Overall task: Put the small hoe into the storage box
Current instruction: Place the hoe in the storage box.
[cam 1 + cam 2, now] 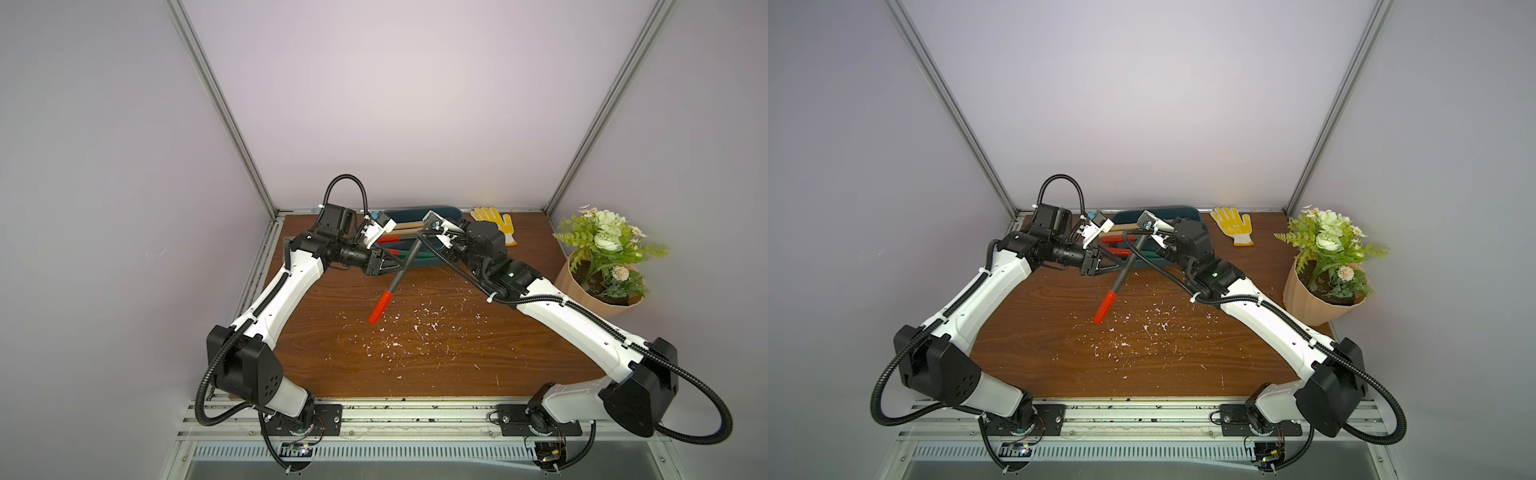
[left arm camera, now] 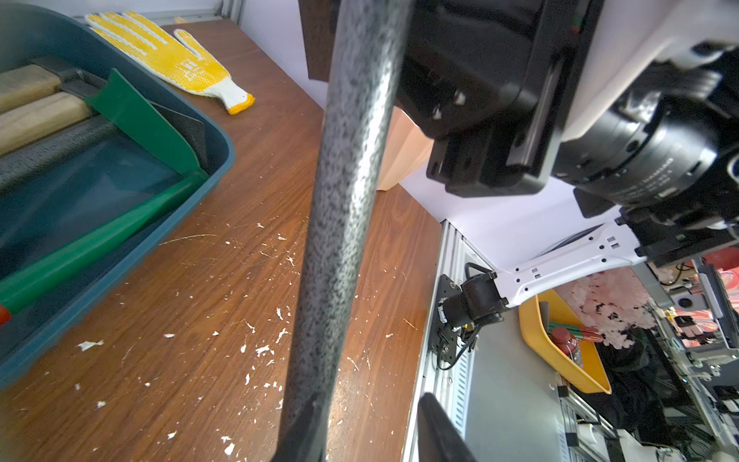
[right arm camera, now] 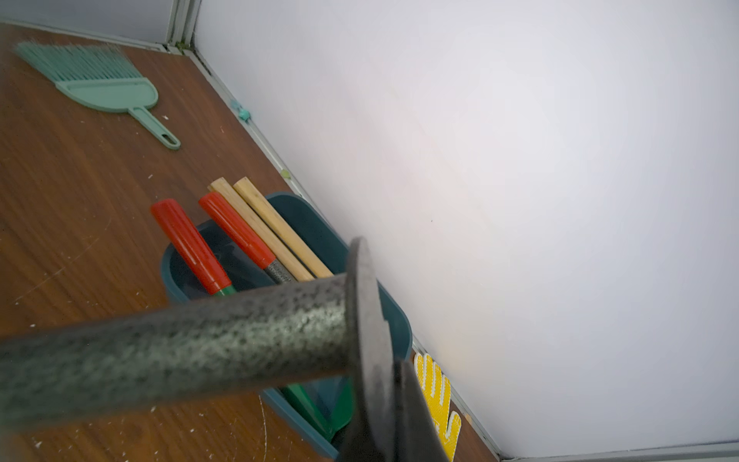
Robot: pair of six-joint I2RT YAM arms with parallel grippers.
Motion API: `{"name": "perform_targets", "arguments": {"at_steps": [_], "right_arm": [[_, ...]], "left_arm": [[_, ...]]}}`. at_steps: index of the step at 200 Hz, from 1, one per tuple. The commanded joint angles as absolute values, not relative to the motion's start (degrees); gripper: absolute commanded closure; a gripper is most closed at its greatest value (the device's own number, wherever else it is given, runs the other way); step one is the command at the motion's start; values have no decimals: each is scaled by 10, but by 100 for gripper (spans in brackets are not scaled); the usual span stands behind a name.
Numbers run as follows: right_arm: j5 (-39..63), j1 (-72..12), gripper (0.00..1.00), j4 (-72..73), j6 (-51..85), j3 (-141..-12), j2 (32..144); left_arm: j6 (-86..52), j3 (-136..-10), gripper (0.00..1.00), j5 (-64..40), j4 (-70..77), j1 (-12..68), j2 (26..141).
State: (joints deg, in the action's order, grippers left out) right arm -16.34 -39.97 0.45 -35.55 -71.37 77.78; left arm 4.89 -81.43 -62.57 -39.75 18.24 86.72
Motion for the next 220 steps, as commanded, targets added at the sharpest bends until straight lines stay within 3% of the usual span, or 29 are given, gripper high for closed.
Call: {"name": "perform_targets", "arguments": {"at_steps": [1, 82, 180, 193, 220], "right_arm": [[-130, -391, 100, 102, -311, -730, 728], [-66, -385, 100, 88, -309, -716, 665], [-41, -382, 100, 112, -316, -725, 685], [-40, -382, 100, 112, -315, -724, 681], [-44, -382, 100, 106, -317, -718, 673]], "left_arm": [[93, -792, 61, -657, -397, 179, 857], [138, -791, 62, -702, -398, 180, 896], [161, -773, 64, -744, -398, 211, 895], [160, -777, 71, -741, -398, 211, 894], [153, -790, 100, -726, -398, 211, 897]]}}
